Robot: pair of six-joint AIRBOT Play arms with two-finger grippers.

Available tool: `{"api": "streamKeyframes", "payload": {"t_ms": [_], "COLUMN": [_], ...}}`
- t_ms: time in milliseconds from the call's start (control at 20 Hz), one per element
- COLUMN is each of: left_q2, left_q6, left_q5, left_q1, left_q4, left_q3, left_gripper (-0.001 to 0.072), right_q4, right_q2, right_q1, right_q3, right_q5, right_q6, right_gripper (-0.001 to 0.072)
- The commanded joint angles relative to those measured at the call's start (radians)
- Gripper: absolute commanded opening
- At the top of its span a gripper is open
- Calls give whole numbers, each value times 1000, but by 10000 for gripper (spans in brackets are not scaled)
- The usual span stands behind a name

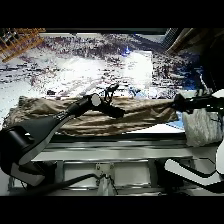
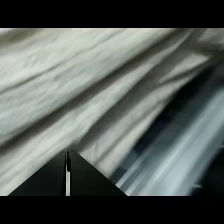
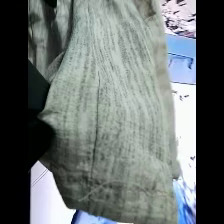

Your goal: Fold the clothes and pants, and hang the long-sleeved shirts on hangers.

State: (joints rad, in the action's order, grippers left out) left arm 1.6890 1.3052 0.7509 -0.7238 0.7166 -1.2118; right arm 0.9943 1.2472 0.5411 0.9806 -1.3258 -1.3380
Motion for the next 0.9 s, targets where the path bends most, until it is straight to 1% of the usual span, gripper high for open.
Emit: {"api": "streamKeyframes", "payload": {"t_ms": [0, 100, 150, 250, 350, 450, 600, 850], "left_q2": [30, 43, 51, 71, 101, 156, 229, 291], "left_q6": [-156, -224, -236, -237, -237, -237, -236, -236], "left_q5": [-9, -31, -54, -146, -240, -241, -236, -206], "left_q1": [-30, -68, -90, -140, -180, -203, -222, -223], "left_q4": [-259, -364, -390, -404, -456, -522, -564, -592], "left_q3": [-1, -1, -1, -2, -5, -47, -133, -191], "left_gripper": [14, 14, 14, 14, 14, 14, 14, 13], "right_q4": [72, 100, 102, 102, 105, 105, 105, 103], "right_q2": [-19, -18, -18, -18, -18, -18, -19, -36], "right_q1": [71, 73, 73, 73, 73, 73, 71, 71], "right_q3": [151, 245, 285, 348, 392, 423, 457, 474], "right_q5": [-151, -190, -207, -252, -320, -383, -447, -447], "right_q6": [-94, -132, -150, -188, -210, -223, -223, -225], "right_gripper": [18, 18, 18, 18, 19, 19, 19, 19]}}
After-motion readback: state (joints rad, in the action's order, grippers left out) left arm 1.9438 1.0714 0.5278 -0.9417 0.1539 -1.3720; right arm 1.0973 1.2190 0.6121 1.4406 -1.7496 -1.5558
